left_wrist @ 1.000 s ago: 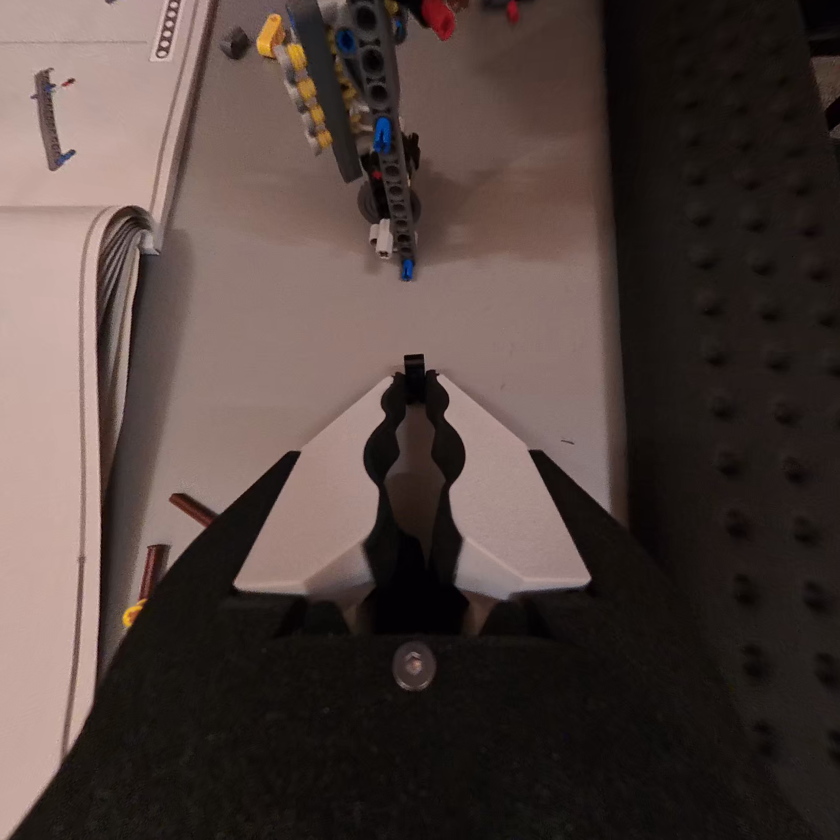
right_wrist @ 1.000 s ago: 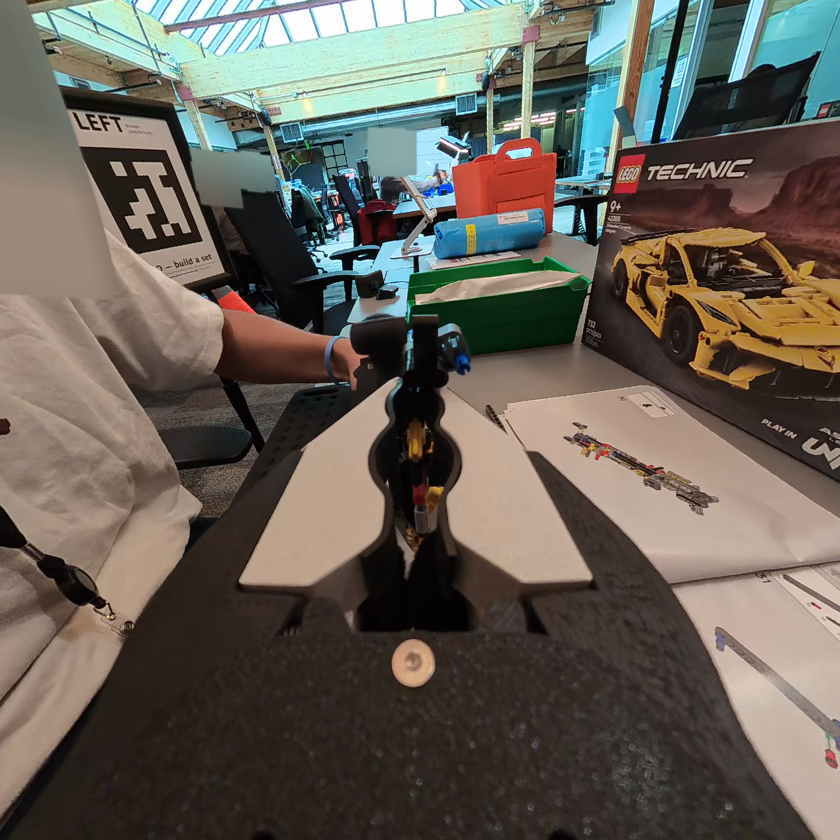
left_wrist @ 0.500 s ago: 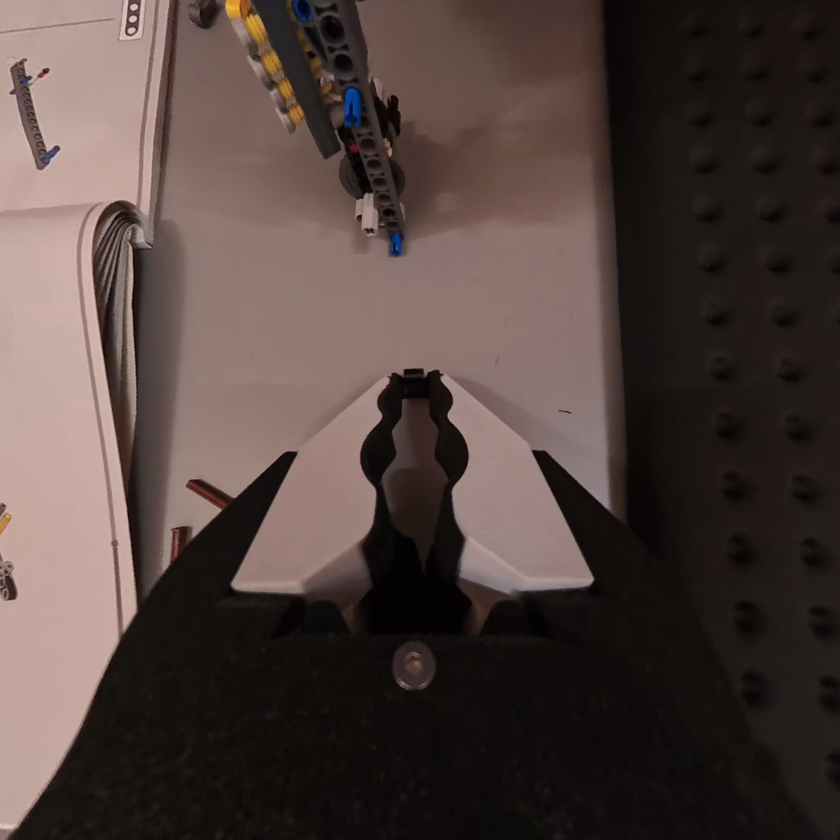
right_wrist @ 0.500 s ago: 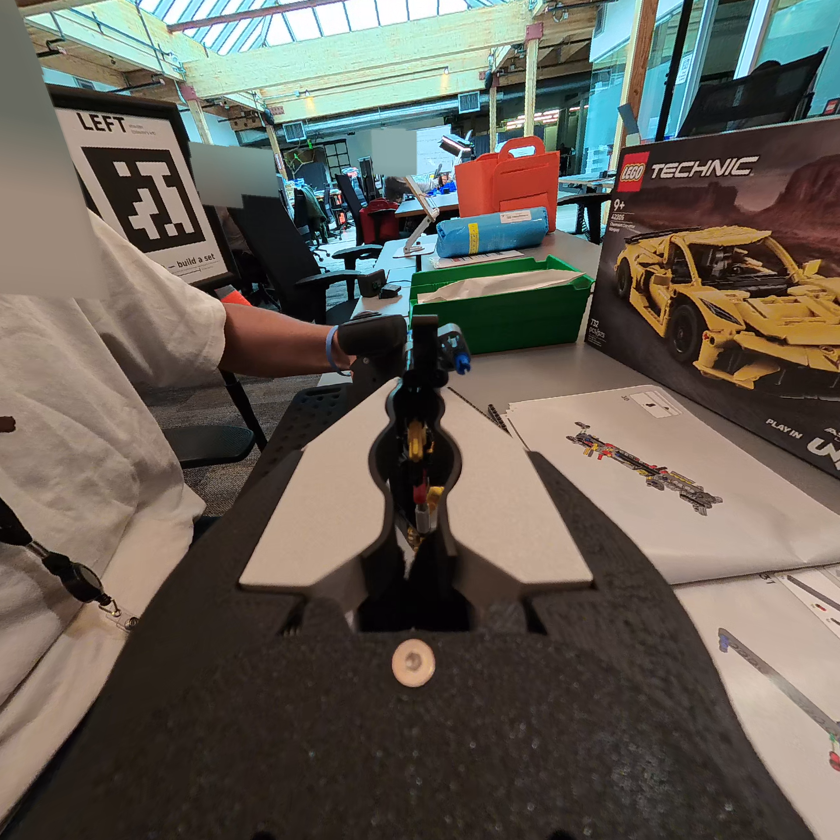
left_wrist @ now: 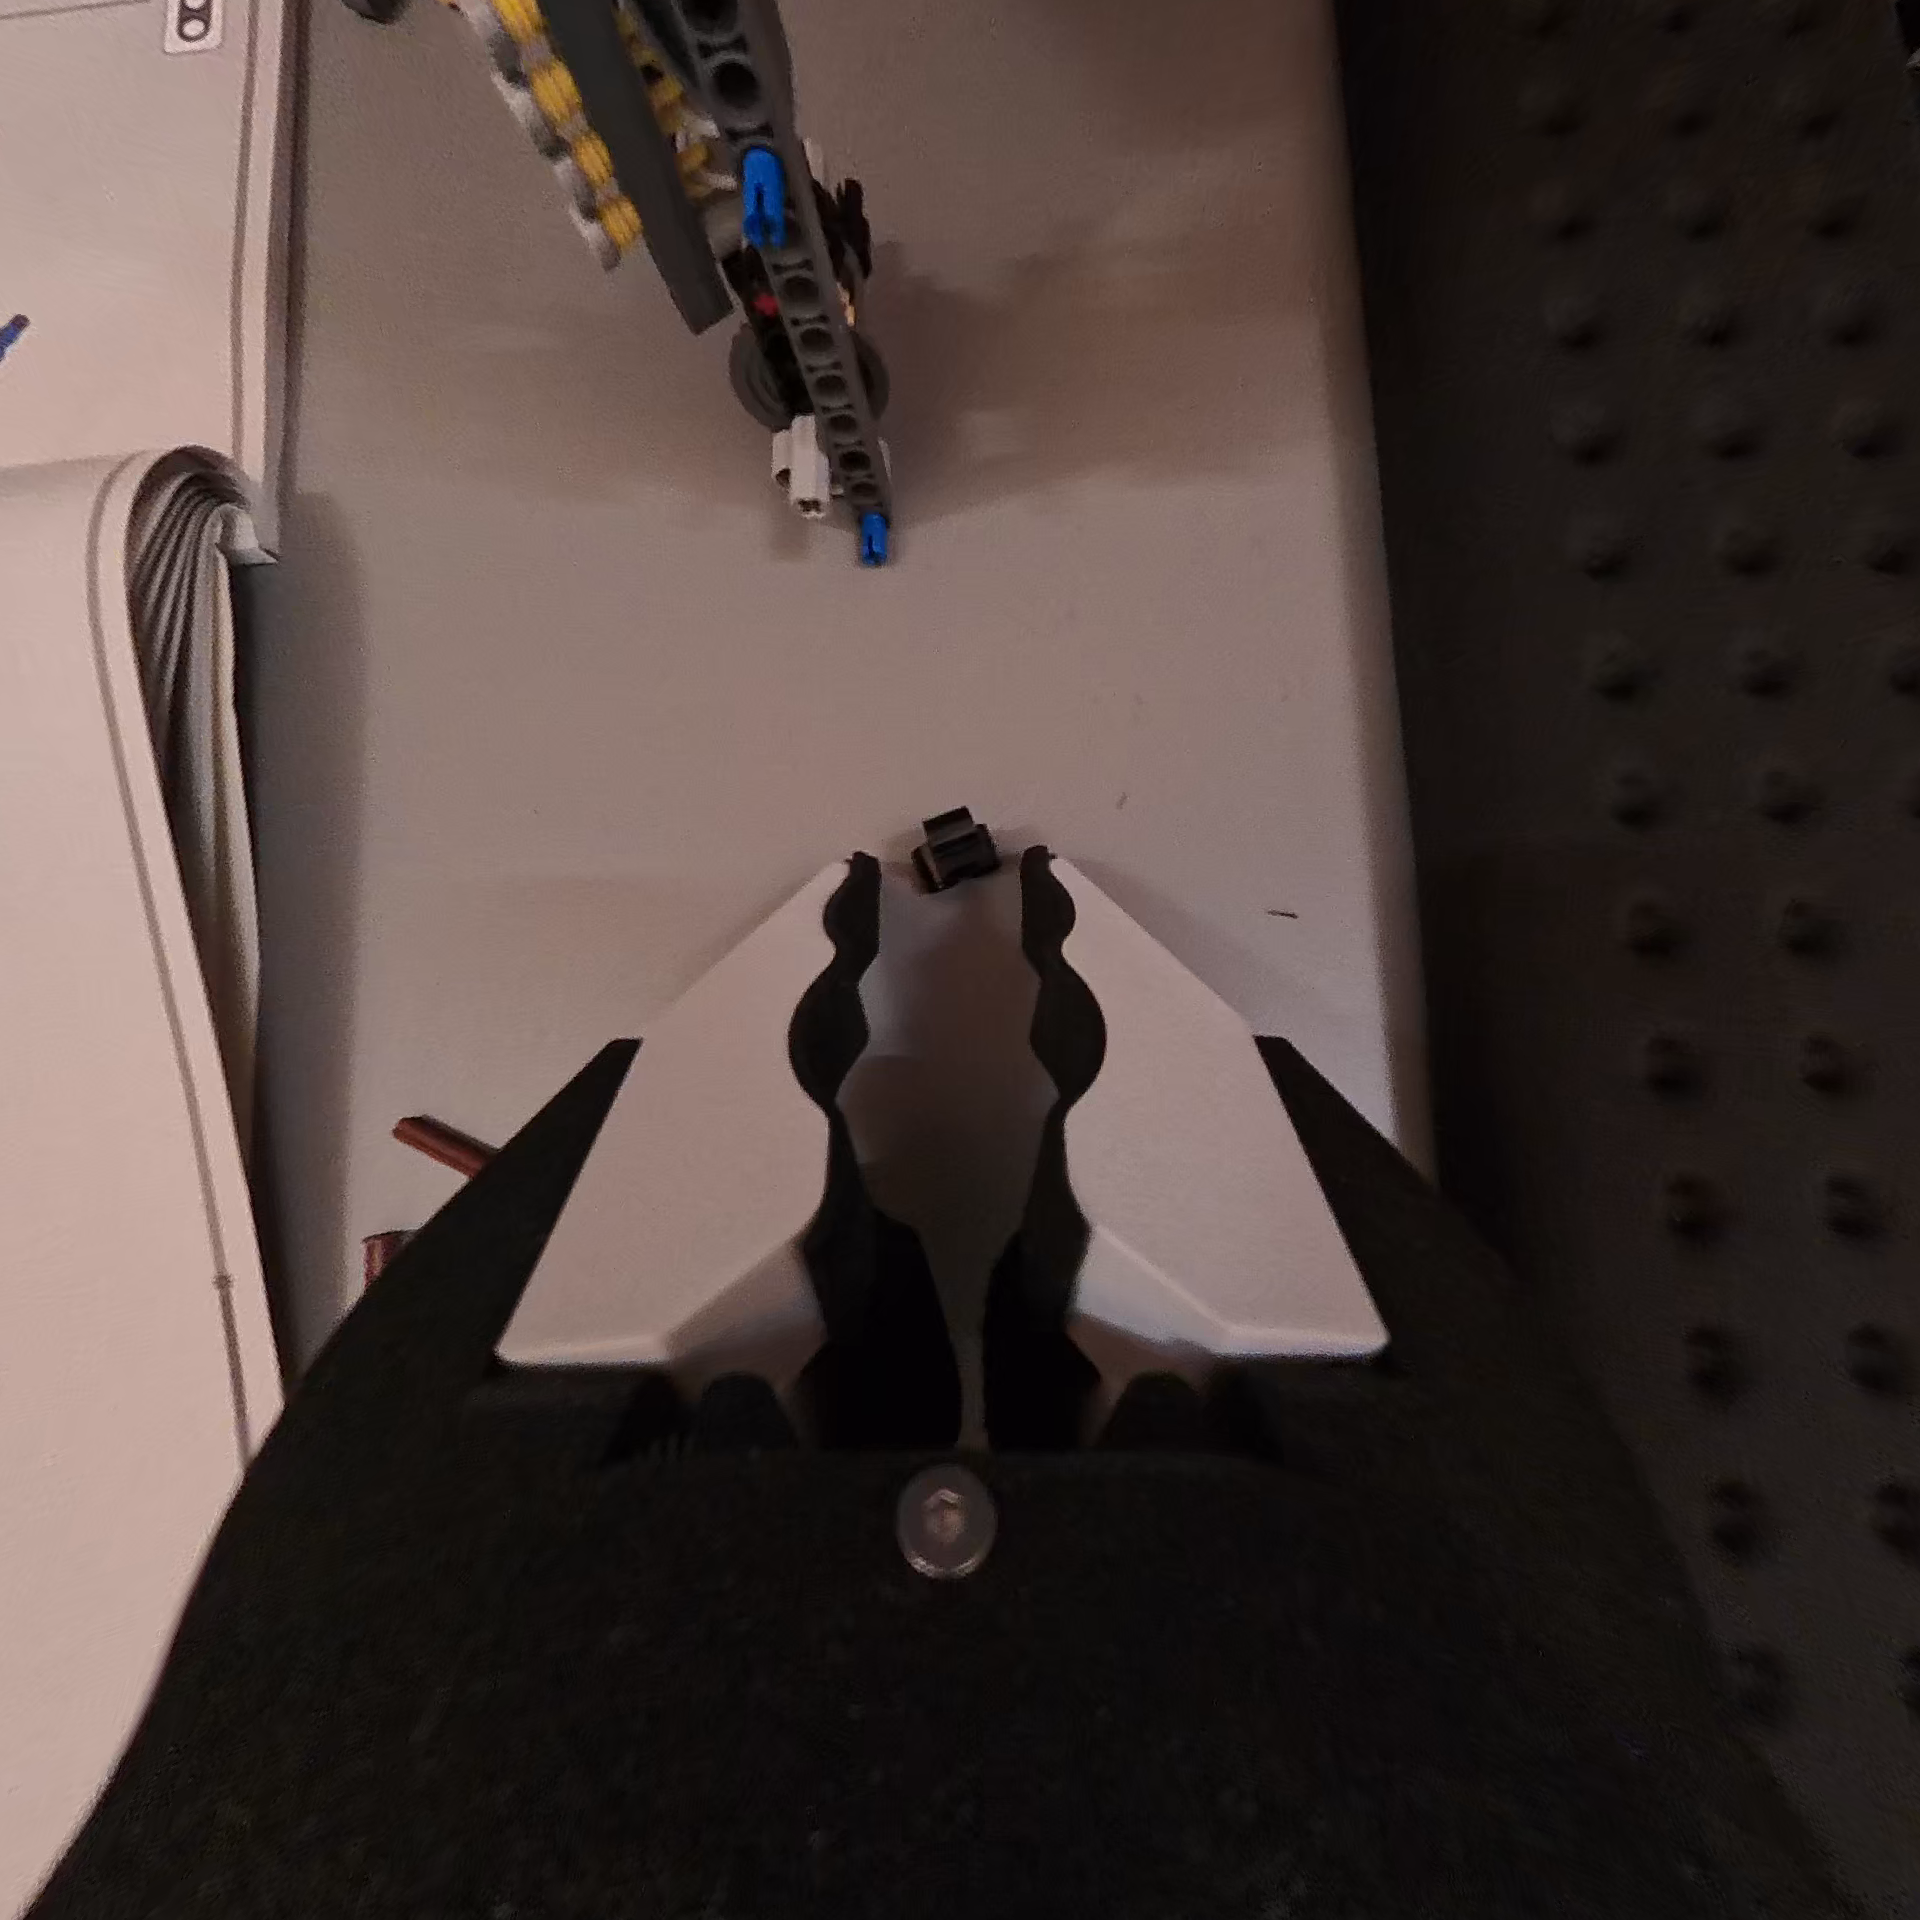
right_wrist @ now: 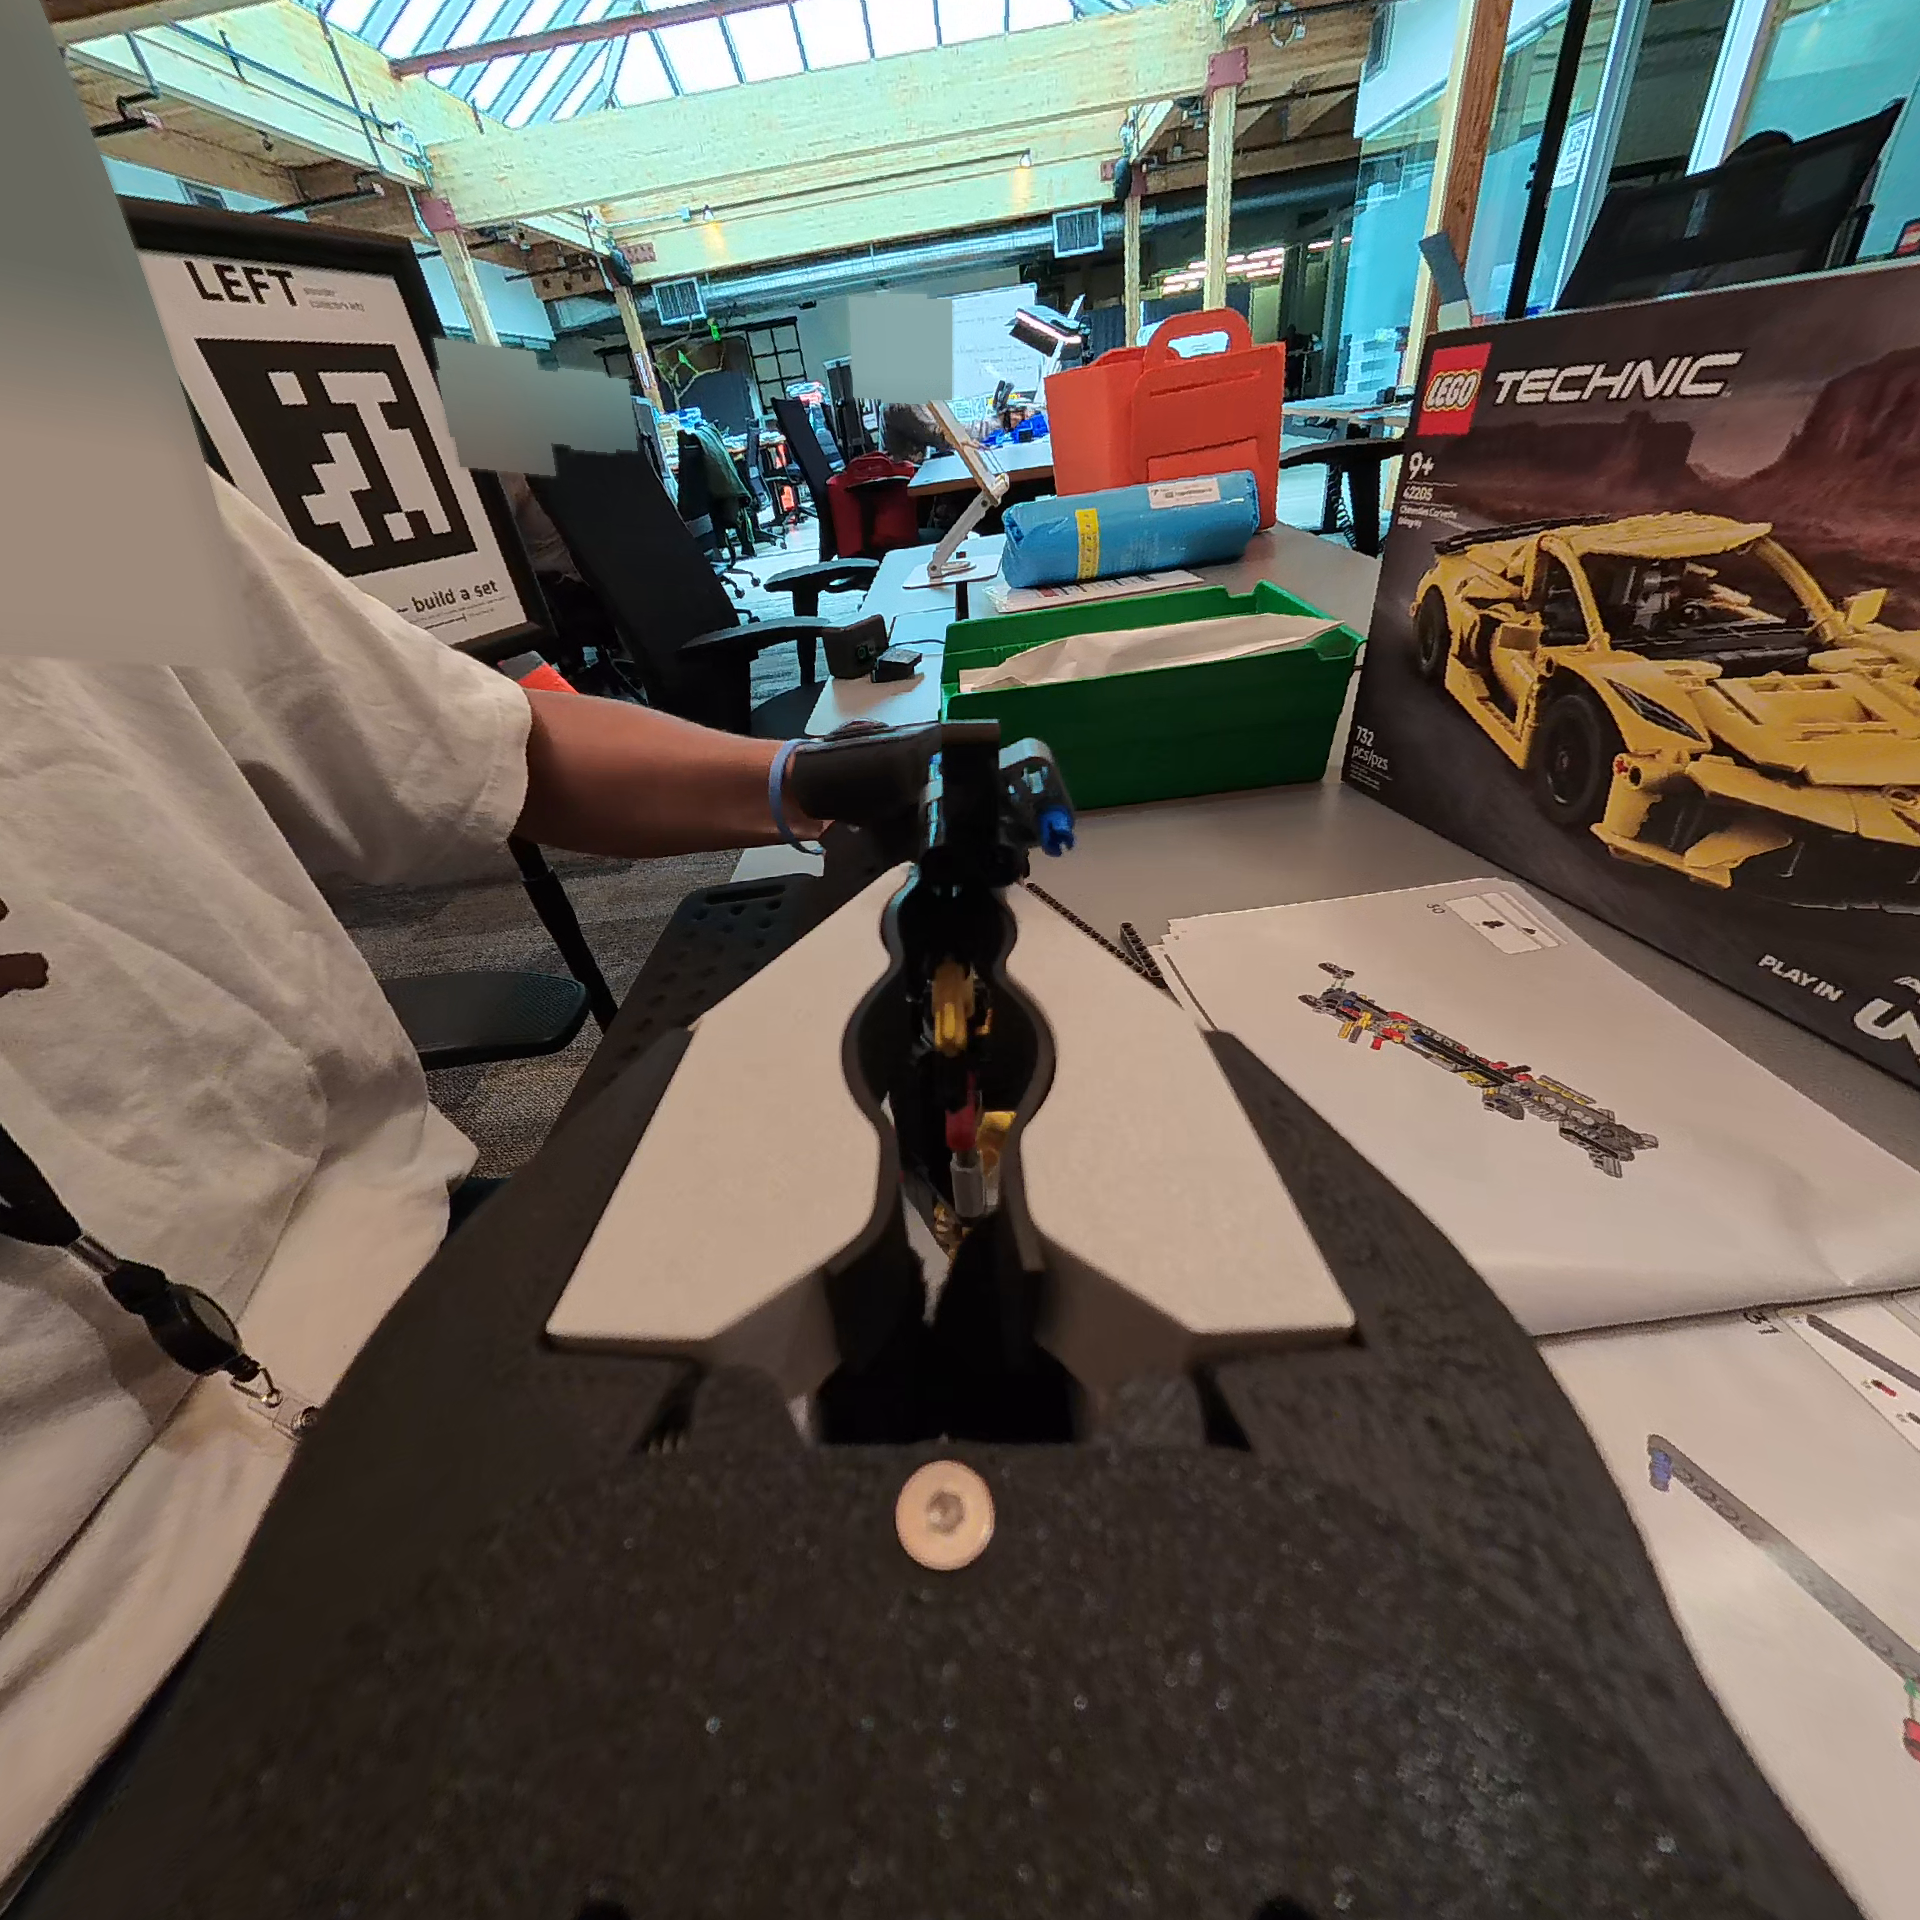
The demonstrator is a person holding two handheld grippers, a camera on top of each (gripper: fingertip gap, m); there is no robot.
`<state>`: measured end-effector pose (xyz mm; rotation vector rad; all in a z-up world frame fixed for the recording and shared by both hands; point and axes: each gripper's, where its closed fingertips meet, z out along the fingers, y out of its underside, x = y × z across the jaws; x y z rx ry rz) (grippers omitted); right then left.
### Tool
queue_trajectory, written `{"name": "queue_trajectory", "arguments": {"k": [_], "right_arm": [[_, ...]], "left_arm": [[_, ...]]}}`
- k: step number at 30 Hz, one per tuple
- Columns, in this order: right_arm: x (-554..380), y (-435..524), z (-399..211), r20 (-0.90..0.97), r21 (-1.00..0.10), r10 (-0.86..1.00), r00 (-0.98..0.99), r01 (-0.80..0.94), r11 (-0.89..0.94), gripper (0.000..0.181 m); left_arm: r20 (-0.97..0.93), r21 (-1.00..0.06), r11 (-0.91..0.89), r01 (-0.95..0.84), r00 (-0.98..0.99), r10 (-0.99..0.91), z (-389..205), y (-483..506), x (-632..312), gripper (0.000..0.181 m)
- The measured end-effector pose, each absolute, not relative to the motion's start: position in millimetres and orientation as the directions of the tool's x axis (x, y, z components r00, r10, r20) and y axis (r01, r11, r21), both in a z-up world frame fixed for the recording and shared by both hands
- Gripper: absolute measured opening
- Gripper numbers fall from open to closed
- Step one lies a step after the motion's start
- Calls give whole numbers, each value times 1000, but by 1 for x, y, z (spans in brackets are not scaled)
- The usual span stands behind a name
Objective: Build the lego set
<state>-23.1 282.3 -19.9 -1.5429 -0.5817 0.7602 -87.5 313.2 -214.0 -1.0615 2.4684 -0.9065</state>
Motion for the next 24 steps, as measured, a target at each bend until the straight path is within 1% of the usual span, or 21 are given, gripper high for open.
{"name": "queue_trajectory", "arguments": {"k": [5, 7, 10, 17, 21, 24], "right_arm": [[-22, 283, -20, -133, -991, 743, 655, -71, -115, 7], [-22, 283, -20, -134, -991, 743, 655, -72, -115, 7], [-21, 283, -20, -134, -991, 743, 656, -73, -114, 7], [-22, 282, -20, -134, -991, 745, 654, -73, -114, 7], [-22, 282, -20, -134, -991, 745, 654, -73, -114, 7], [-22, 283, -20, -134, -991, 744, 654, -74, -113, 7]], "left_arm": [[51, -632, 445, -634, -607, -793, -215, 312, -89, 30], [73, -637, 389, -666, -554, -830, -214, 313, -87, 29], [68, -651, 351, -674, -512, -857, -215, 309, -88, 28], [15, -663, 351, -661, -481, -877, -216, 310, -87, 24], [15, -683, 344, -645, -482, -876, -216, 310, -84, 15], [-9, -698, 365, -615, -503, -864, -216, 308, -82, 15]]}}
